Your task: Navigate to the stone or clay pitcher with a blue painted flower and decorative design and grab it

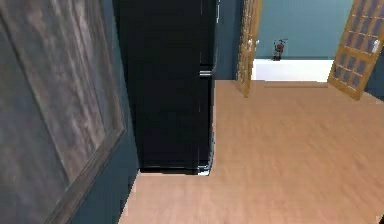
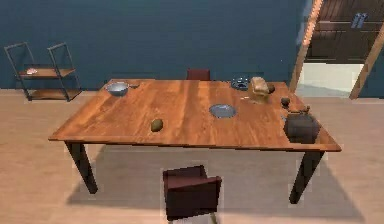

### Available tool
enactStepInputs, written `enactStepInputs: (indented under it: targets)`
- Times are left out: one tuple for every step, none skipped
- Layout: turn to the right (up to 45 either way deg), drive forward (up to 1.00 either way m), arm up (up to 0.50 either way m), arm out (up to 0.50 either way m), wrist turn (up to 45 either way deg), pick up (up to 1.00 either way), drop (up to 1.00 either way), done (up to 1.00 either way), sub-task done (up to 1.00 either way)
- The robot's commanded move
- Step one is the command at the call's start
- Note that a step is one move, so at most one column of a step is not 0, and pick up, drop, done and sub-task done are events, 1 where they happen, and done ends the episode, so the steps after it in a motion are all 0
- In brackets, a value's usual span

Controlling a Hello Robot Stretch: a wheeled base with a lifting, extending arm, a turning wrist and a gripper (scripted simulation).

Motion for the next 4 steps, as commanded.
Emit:
enactStepInputs:
  targets:
    - [45.0,0.00,0.00,0.00,0.0,0.00,0.00,0.00,0.00]
    - [6.0,0.00,0.00,0.00,0.0,0.00,0.00,0.00,0.00]
    - [0.0,0.30,0.00,0.00,0.0,0.00,0.00,0.00,0.00]
    - [-21.0,0.00,0.00,0.00,0.0,0.00,0.00,0.00,0.00]
